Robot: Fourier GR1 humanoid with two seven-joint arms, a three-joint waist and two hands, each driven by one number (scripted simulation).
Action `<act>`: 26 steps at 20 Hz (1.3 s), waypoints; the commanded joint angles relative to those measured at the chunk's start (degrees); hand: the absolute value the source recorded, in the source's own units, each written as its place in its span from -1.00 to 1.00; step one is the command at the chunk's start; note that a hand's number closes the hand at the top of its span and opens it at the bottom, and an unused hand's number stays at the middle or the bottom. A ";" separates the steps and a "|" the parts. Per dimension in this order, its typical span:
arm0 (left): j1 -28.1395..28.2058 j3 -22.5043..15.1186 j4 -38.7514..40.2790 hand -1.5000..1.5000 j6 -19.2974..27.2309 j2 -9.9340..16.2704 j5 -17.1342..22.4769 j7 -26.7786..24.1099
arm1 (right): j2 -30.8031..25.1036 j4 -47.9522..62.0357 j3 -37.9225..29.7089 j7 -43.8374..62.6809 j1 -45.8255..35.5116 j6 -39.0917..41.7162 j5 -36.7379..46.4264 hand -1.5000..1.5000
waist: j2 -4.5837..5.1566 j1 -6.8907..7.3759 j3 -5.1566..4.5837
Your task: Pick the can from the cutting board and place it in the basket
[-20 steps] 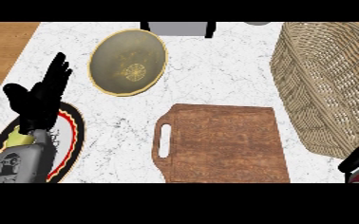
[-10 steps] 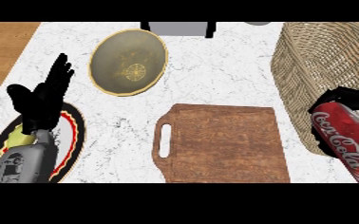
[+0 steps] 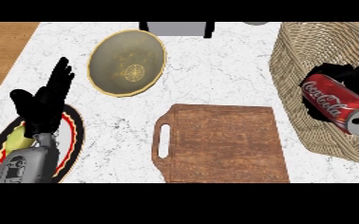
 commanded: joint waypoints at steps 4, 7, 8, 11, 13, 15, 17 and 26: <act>-2.75 0.71 1.17 0.00 0.04 0.48 0.14 2.66 | 4.22 13.50 -4.28 -8.20 -4.26 7.35 1.61 1.00 | -0.02 -0.21 0.00; -0.96 -1.03 -0.80 0.00 1.12 -1.11 -1.03 1.63 | -9.70 3.46 -0.87 -17.49 -6.47 -2.45 21.62 1.00 | 0.14 0.52 0.04; -0.99 -0.86 -1.09 0.00 0.08 -0.08 -0.74 2.00 | -7.14 2.66 1.65 -18.89 -4.89 -6.58 25.60 1.00 | 0.08 0.52 0.07; -1.47 0.54 -0.18 0.00 -1.02 0.95 0.59 1.41 | -8.58 7.41 -0.25 -27.07 -3.07 -11.82 30.35 1.00 | 0.21 -0.06 0.09; 0.59 0.42 -0.89 0.00 -1.56 0.85 0.72 0.36 | -4.50 8.28 2.16 -25.22 -5.64 -15.35 34.39 1.00 | 0.06 0.42 0.01; -1.15 1.88 0.21 0.00 -2.01 2.12 1.42 1.32 | -3.01 11.91 0.83 -27.34 -7.15 -15.15 35.27 1.00 | 0.00 0.00 0.00; 1.09 0.77 0.17 0.00 -0.85 -0.01 0.49 -1.04 | -0.25 17.22 0.36 -29.04 -10.17 -15.38 37.44 1.00 | 0.01 0.10 0.00; -0.39 -0.12 -2.86 0.00 -0.45 0.01 -0.08 2.89 | -1.03 24.90 1.55 -24.51 -16.33 -7.03 45.56 1.00 | -0.01 0.01 -0.03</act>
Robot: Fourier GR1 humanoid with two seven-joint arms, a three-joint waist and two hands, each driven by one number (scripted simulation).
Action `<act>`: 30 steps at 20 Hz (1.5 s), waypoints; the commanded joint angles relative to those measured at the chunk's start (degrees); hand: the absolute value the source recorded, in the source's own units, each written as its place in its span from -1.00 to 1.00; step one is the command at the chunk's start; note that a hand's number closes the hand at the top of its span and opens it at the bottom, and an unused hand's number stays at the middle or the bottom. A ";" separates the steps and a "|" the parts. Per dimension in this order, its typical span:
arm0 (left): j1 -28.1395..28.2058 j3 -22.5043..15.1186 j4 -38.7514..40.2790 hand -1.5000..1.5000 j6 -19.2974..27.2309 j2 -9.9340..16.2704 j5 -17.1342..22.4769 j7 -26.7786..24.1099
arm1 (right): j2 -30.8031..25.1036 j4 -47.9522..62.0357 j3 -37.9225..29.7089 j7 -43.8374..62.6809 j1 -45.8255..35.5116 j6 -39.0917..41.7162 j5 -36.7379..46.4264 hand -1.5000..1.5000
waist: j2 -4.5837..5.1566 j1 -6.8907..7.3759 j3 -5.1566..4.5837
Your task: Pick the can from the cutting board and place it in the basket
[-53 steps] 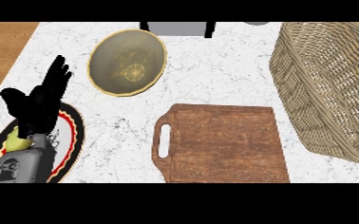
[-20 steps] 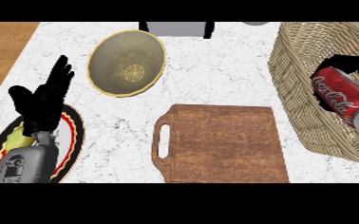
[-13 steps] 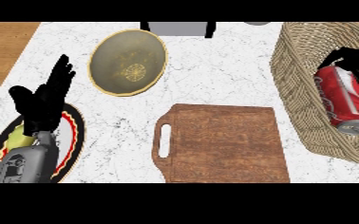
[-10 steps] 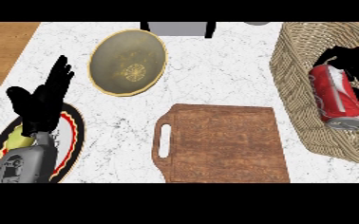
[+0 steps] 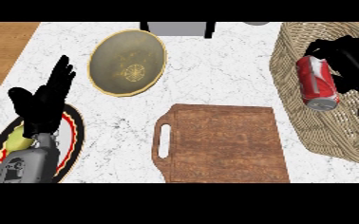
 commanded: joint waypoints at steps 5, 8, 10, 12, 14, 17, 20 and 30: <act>-0.38 3.67 2.48 0.00 -3.98 3.68 2.98 -2.68 | 2.38 10.77 1.84 0.23 -6.69 4.53 7.64 1.00 | 0.11 0.28 -0.01; -0.88 1.69 3.83 0.00 -1.00 0.41 0.87 -3.31 | 4.65 10.70 0.42 -1.20 -3.77 1.91 9.16 1.00 | 0.03 -0.18 0.00; -0.79 2.91 3.14 0.00 -1.74 2.06 1.49 -1.40 | 0.77 13.07 -3.39 -6.45 -4.74 3.61 7.24 1.00 | 0.00 -0.15 0.01; 0.75 1.51 -0.18 0.00 -1.54 0.99 1.14 -0.77 | 5.68 16.17 -2.51 -5.23 -4.88 -1.02 10.08 1.00 | 0.00 0.04 0.02; 1.51 1.90 0.80 0.00 -1.70 0.74 1.33 -2.00 | 5.96 13.62 -2.79 -3.77 -5.41 1.41 11.75 1.00 | -0.05 -0.16 0.00; -2.03 1.25 4.16 0.00 -0.46 0.15 0.02 -2.59 | 5.68 24.15 -3.55 -8.22 -7.60 -3.82 14.53 1.00 | 0.17 0.09 0.02; -2.09 0.14 0.70 0.00 2.24 -1.17 -1.44 1.46 | 4.10 19.21 -4.13 -7.02 -5.53 -1.59 15.58 1.00 | -0.04 -0.36 0.01; -2.04 3.20 1.95 0.00 -2.42 2.50 1.73 0.22 | 5.75 28.57 -5.76 -9.78 -9.93 -2.11 19.99 1.00 | -0.02 -0.20 0.01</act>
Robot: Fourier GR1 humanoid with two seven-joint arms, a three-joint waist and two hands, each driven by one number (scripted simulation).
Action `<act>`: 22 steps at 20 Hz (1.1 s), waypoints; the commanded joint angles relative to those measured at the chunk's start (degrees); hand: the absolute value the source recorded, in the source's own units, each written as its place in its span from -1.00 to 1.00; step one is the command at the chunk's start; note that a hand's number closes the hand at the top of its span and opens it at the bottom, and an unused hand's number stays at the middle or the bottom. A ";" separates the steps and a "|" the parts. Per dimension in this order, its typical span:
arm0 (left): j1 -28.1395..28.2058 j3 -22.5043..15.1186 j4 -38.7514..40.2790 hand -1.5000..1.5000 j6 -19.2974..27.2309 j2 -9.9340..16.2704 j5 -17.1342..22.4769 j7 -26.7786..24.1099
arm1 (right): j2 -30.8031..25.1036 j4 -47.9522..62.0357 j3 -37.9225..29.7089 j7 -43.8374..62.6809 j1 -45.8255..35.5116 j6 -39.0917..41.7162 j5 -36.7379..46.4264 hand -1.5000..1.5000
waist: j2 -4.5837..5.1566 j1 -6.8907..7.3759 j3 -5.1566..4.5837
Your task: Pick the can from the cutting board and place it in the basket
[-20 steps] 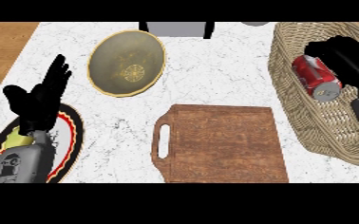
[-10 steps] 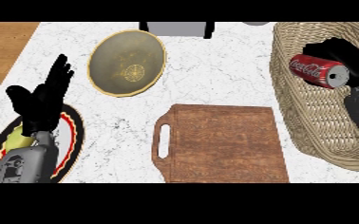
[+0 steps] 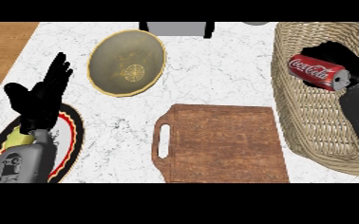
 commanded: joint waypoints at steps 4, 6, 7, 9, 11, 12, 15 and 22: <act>2.94 -1.87 -2.61 0.00 1.18 -2.59 -0.92 -0.84 | 1.39 9.29 -0.83 -1.56 -3.94 -0.72 3.51 1.00 | 0.14 0.40 0.13; 0.86 -1.52 2.09 0.00 1.36 -2.20 -1.80 -2.52 | 0.81 7.92 -1.21 -2.82 -1.38 -0.50 3.04 1.00 | 0.11 -0.07 0.11; 0.71 0.37 0.00 0.00 -0.57 -0.24 0.48 -1.46 | 1.95 9.00 -1.30 -1.24 -3.98 0.78 3.72 1.00 | 0.08 0.13 0.11; 1.27 1.18 -1.36 0.00 -0.99 0.92 0.82 0.17 | 0.52 8.44 -2.20 -2.83 -2.10 0.89 3.24 1.00 | 0.03 0.02 0.12; 1.45 -0.80 -1.66 0.00 0.55 -1.52 -0.28 0.04 | 0.79 13.41 -2.18 -2.51 -3.87 1.62 4.22 1.00 | 0.14 0.31 0.13; 2.85 -1.47 1.92 0.00 1.81 -2.65 -2.41 -4.51 | 1.45 9.25 -0.98 0.78 -2.55 4.33 4.75 1.00 | 0.02 -0.17 0.09; -0.62 2.01 1.73 0.00 -1.38 1.56 1.02 -1.83 | 0.87 12.10 -1.73 2.76 -2.99 2.58 6.38 1.00 | 0.12 0.14 0.12; -2.63 1.08 1.96 0.00 -0.02 0.92 -0.14 1.02 | 3.32 9.87 -5.84 2.24 0.14 1.52 1.82 -1.00 | 0.02 -0.50 0.12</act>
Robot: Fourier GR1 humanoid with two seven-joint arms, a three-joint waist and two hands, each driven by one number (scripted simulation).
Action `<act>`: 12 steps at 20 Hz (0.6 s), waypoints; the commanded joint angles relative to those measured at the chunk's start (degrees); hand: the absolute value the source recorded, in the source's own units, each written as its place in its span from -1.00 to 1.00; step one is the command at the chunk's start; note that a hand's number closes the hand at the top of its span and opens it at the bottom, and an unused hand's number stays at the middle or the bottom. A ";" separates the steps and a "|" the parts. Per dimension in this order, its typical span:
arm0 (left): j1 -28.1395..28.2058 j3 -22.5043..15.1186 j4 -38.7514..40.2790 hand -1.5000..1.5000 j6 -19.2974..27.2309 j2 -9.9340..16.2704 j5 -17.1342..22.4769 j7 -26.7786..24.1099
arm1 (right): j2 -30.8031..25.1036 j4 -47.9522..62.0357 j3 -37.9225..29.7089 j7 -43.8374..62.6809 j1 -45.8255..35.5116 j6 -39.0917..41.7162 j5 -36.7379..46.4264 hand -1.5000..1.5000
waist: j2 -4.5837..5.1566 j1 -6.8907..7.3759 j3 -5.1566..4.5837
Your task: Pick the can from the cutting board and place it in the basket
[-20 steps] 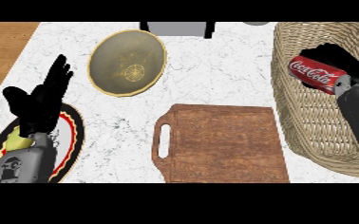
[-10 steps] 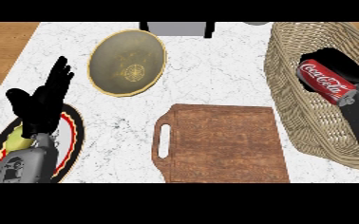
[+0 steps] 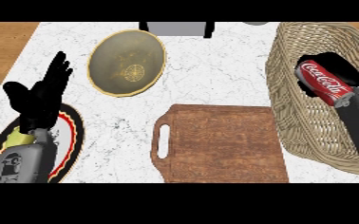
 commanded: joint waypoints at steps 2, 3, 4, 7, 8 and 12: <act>-1.43 -0.98 -3.21 0.00 1.56 -0.91 -0.49 4.85 | 1.39 1.40 -5.50 -4.15 -1.58 0.17 -6.50 -1.00 | 0.08 0.35 0.08; 3.23 -1.31 -2.35 0.00 -0.21 -1.05 -0.37 -0.48 | 0.53 0.00 -7.77 -5.62 -0.04 2.20 -9.73 -1.00 | -0.09 -0.03 0.03; 4.49 -0.18 -1.26 0.00 -1.21 0.08 0.08 -2.93 | 2.40 -2.47 -8.05 -5.25 0.55 3.08 -11.16 -1.00 | -0.25 -0.43 -0.02; -1.32 -0.28 3.55 0.00 1.33 -0.98 -1.34 -2.08 | 0.70 -1.72 -11.19 -5.98 -3.31 8.67 -15.17 -1.00 | 0.05 -0.64 -0.01; -0.04 0.76 -0.42 0.00 -0.67 0.53 0.95 0.49 | -0.17 0.36 -13.65 -7.30 -3.39 8.16 -17.22 -1.00 | 0.07 0.12 0.05; 3.25 1.49 -1.92 0.00 -1.43 1.08 1.61 0.05 | 0.93 -3.18 -18.62 0.34 -3.76 16.62 -24.44 -1.00 | -0.63 -0.85 -0.06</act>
